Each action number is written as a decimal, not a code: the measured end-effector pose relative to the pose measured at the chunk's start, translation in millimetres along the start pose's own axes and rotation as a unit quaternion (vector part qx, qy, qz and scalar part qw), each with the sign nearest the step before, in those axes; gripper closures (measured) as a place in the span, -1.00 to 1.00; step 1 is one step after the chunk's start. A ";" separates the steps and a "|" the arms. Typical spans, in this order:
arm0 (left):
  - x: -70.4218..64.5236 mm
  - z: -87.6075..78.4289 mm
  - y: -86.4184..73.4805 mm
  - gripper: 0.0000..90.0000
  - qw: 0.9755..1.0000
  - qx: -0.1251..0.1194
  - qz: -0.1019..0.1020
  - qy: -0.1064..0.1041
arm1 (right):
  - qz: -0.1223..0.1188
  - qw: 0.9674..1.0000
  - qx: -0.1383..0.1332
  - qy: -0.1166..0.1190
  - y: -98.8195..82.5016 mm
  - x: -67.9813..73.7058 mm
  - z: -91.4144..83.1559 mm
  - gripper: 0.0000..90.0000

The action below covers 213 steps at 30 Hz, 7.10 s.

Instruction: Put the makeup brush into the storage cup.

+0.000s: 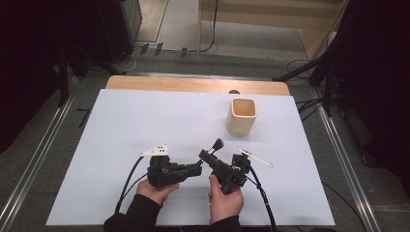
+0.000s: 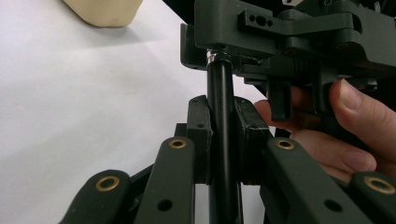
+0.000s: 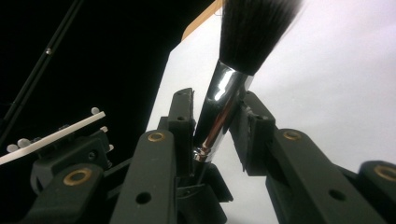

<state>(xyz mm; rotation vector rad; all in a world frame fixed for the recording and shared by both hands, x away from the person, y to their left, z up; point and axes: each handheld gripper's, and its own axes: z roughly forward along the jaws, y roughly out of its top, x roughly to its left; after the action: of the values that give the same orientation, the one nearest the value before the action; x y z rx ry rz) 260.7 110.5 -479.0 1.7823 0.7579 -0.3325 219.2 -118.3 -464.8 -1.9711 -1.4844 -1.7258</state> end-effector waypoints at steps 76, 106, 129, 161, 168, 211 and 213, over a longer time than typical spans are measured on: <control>27.4 -0.6 21.5 0.02 0.990 0.122 -0.006 -0.077 | -0.132 0.959 0.215 0.126 53.0 -22.5 26.8 0.73; 25.3 8.8 18.0 0.77 0.986 0.135 -0.026 -0.093 | -0.148 0.951 0.221 0.160 48.8 -21.1 25.1 0.72; 26.6 4.5 19.9 0.77 0.988 0.116 -0.030 -0.098 | -0.183 0.955 0.153 0.178 56.7 -23.2 13.0 -0.27; 25.8 12.0 13.8 0.77 0.987 0.101 -0.053 -0.112 | -0.172 0.959 0.141 0.178 45.0 -24.4 21.6 0.69; 26.0 12.4 13.4 0.77 0.987 0.101 -0.051 -0.114 | -0.162 0.957 0.150 0.186 45.7 -25.2 22.4 0.71; 22.2 -24.7 20.8 -0.27 0.982 0.182 0.039 0.034 | -0.233 0.952 0.151 0.132 65.5 -28.1 7.7 0.73; 22.1 -25.8 20.4 -0.28 0.980 0.190 0.044 0.036 | -0.239 0.951 0.151 0.126 66.2 -27.7 7.1 0.73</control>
<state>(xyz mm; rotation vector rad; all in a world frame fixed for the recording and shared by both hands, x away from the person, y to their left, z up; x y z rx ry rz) 286.7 138.0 -467.5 2.1904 0.6967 -0.3731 275.3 -163.0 -458.1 -1.2580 -2.0928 -1.6911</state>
